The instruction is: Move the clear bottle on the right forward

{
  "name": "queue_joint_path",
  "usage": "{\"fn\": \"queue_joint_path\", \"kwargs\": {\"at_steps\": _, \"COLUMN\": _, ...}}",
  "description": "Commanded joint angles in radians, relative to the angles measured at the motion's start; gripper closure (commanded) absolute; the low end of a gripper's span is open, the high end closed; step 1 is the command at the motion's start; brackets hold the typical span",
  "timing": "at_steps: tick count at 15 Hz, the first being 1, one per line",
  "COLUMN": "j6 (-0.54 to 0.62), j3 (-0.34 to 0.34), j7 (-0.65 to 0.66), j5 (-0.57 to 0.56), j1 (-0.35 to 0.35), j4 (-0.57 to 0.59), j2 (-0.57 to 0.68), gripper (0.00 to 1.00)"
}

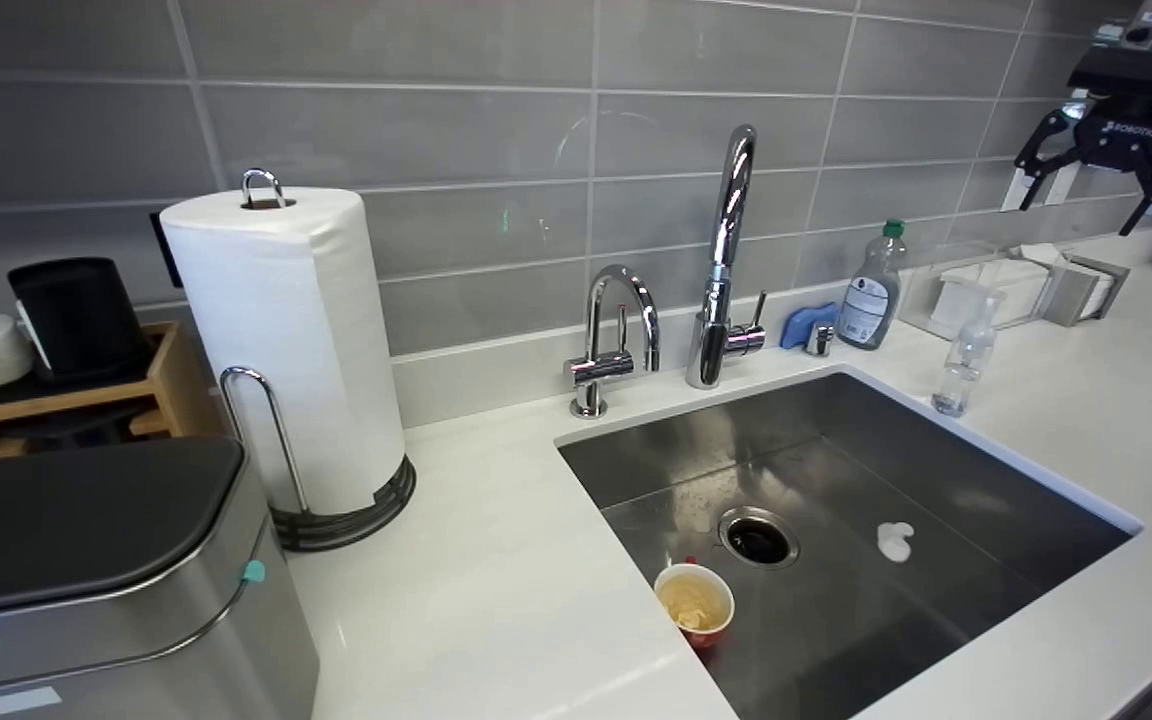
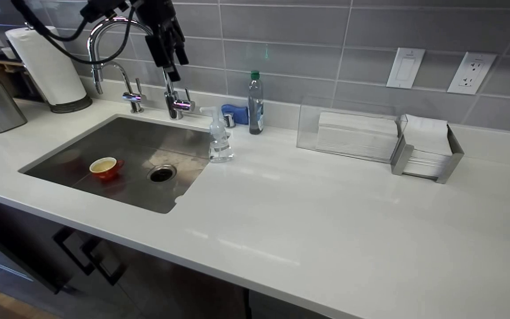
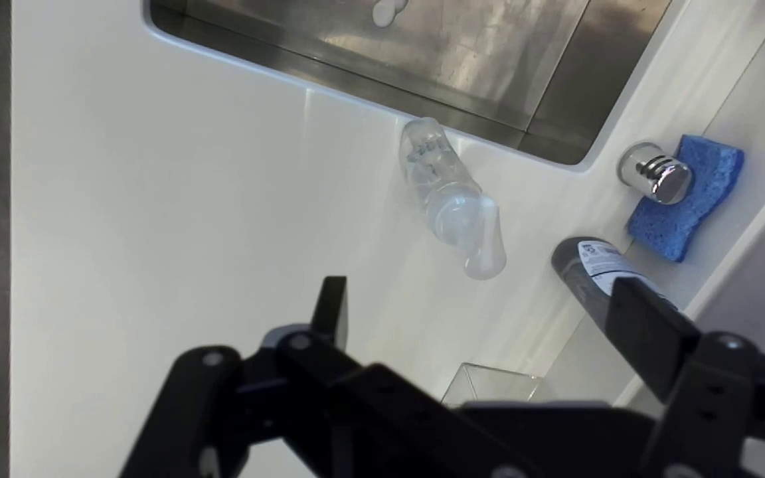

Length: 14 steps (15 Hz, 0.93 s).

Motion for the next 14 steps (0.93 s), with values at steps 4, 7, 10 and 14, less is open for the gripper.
{"fn": "queue_joint_path", "kwargs": {"at_steps": 4, "j6": -0.031, "j3": -0.012, "j7": 0.003, "j5": 0.018, "j1": 0.019, "j4": 0.057, "j2": 0.063, "gripper": 0.0}}
{"fn": "queue_joint_path", "kwargs": {"at_steps": 7, "j6": -0.035, "j3": -0.019, "j7": 0.004, "j5": 0.023, "j1": 0.022, "j4": 0.123, "j2": 0.136, "gripper": 0.0}}
{"fn": "queue_joint_path", "kwargs": {"at_steps": 10, "j6": -0.047, "j3": -0.03, "j7": -0.016, "j5": 0.034, "j1": 0.023, "j4": 0.203, "j2": 0.218, "gripper": 0.0}}
{"fn": "queue_joint_path", "kwargs": {"at_steps": 14, "j6": -0.142, "j3": -0.047, "j7": -0.049, "j5": 0.031, "j1": 0.023, "j4": 0.308, "j2": 0.317, "gripper": 0.0}}
